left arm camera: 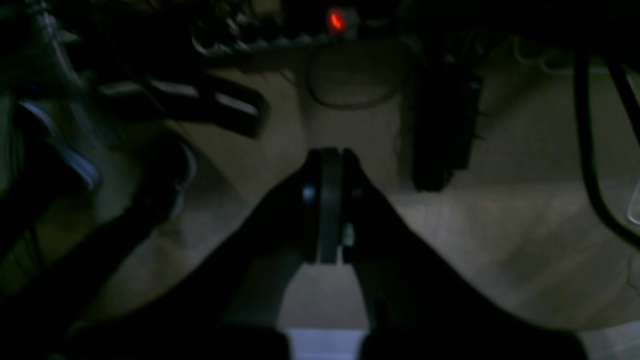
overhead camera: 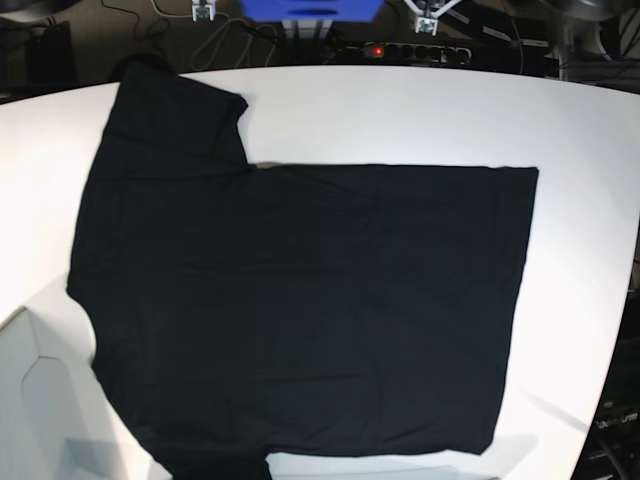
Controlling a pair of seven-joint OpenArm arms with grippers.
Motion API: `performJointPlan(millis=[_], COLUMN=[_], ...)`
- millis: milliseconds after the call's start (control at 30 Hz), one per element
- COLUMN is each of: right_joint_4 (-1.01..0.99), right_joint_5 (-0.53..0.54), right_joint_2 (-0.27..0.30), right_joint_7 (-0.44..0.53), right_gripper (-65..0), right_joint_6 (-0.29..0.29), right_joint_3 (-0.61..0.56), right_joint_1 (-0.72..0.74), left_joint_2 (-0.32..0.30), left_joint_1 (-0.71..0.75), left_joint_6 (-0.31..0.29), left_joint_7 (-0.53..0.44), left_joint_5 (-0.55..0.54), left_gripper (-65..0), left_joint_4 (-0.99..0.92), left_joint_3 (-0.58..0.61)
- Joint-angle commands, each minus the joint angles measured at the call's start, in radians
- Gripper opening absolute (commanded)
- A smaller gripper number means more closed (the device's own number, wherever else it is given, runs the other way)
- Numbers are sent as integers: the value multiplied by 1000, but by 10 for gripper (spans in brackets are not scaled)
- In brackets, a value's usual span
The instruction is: Fold the T-shirt properly
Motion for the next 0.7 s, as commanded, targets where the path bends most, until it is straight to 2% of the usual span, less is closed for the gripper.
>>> performJointPlan(millis=[0, 167, 267, 433, 533, 667], right_joint_4=[60, 367, 547, 803, 946, 1111], right_joint_5=[2, 2, 5, 5, 5, 5], right_joint_2=[2, 17, 50, 83, 93, 90], right_joint_7=[7, 7, 7, 7, 7, 7], right_gripper=[-650, -650, -650, -650, -650, -650], right_joint_6=[4, 4, 4, 4, 4, 4], right_joint_3=[1, 1, 3, 26, 55, 107], right_joint_1=[-55, -259, -369, -529, -601, -632], left_joint_2=[-22, -128, -206, -301, -315, -255], left_joint_1=[66, 253, 348, 477, 538, 571], left_joint_6=[1, 1, 1, 7, 8, 1], left_joint_7=[-2, -1, -1, -6, -9, 1], left_joint_5=[-17, -216, -327, -390, -393, -394], left_gripper=[-650, -650, -650, -650, -650, -650], left_joint_4=[59, 358, 520, 740, 859, 1004], left_joint_3=[-2, 0, 3, -3, -62, -201])
